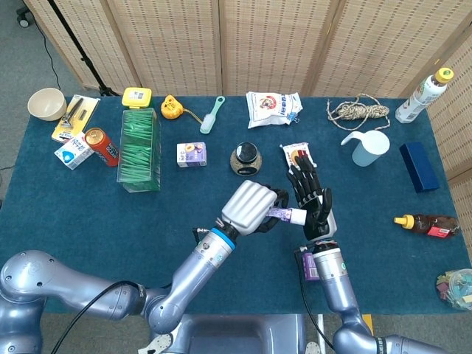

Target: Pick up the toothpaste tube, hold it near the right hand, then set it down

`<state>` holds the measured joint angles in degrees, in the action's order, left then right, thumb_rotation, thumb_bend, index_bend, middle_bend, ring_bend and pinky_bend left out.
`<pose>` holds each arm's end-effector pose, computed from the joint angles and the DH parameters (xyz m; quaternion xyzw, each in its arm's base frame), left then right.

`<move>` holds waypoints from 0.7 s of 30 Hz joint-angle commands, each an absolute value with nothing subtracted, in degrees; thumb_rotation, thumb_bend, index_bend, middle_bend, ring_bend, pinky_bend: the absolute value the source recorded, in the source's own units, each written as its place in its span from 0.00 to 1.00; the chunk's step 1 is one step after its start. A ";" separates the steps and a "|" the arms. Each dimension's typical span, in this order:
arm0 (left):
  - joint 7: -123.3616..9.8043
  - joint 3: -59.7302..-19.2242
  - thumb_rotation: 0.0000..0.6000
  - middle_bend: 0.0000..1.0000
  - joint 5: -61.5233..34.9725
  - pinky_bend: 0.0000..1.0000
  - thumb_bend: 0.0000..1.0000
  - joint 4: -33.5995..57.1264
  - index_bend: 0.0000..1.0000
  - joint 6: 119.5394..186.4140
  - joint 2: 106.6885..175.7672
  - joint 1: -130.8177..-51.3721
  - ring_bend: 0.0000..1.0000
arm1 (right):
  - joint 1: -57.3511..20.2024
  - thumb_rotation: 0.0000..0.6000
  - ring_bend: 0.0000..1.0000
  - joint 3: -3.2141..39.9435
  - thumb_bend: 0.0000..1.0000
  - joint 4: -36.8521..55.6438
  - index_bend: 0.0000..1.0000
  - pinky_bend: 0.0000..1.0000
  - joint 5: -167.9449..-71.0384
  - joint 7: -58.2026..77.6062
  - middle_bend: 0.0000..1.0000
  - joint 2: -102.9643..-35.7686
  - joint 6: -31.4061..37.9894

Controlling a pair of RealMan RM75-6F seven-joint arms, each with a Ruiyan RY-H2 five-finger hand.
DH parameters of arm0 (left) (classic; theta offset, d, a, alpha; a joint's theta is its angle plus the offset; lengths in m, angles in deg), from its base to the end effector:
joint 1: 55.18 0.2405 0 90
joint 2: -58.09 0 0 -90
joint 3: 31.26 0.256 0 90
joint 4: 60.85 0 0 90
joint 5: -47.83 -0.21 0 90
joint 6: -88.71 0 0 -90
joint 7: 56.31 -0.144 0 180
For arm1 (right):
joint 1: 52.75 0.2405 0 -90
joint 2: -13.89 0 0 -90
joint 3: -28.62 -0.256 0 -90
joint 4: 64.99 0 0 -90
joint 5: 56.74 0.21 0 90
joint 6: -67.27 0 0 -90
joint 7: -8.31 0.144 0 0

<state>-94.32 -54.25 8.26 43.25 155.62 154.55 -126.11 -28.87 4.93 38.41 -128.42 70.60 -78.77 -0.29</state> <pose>0.0922 0.3098 -0.0186 -0.7420 -0.3493 -0.4943 0.2883 -0.1163 -0.2956 0.0356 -0.1185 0.7176 -0.6850 0.0411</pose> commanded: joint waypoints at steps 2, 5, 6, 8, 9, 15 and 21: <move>-96.61 -54.12 1.00 0.60 10.20 0.56 0.53 44.52 0.59 155.36 152.91 -126.69 0.53 | -28.83 0.16 0.00 4.98 0.00 38.13 0.00 0.00 -128.42 70.04 0.00 -78.91 -0.25; -97.98 -54.02 1.00 0.60 11.46 0.56 0.53 45.29 0.59 155.52 151.99 -127.04 0.53 | -28.75 0.16 0.00 5.18 0.00 37.72 0.00 0.00 -128.67 69.35 0.00 -79.17 -0.33; -98.51 -53.86 1.00 0.60 11.89 0.56 0.54 45.47 0.59 155.48 151.70 -127.18 0.53 | -28.70 0.16 0.00 5.27 0.00 37.50 0.00 0.00 -128.84 68.87 0.00 -79.25 -0.44; -99.56 -53.61 1.00 0.60 12.90 0.56 0.54 45.82 0.59 155.44 151.16 -127.54 0.53 | -28.67 0.15 0.00 5.45 0.00 37.24 0.00 0.00 -129.14 68.15 0.00 -79.44 -0.68; -99.85 -53.54 1.00 0.60 13.19 0.56 0.54 45.90 0.60 155.50 151.03 -127.67 0.53 | -28.66 0.16 0.00 5.48 0.00 37.15 0.00 0.00 -129.20 67.92 0.00 -79.55 -0.79; -100.82 -53.26 1.00 0.60 14.31 0.56 0.54 46.18 0.60 156.04 150.86 -128.43 0.53 | -28.45 0.15 0.00 5.78 0.00 36.73 0.00 0.00 -129.43 66.78 0.00 -80.02 -0.82; -101.11 -53.25 1.00 0.61 15.02 0.56 0.54 45.97 0.61 156.34 151.28 -129.19 0.54 | -28.13 0.15 0.00 5.95 0.00 36.54 0.00 0.00 -129.71 66.08 0.00 -80.44 -0.67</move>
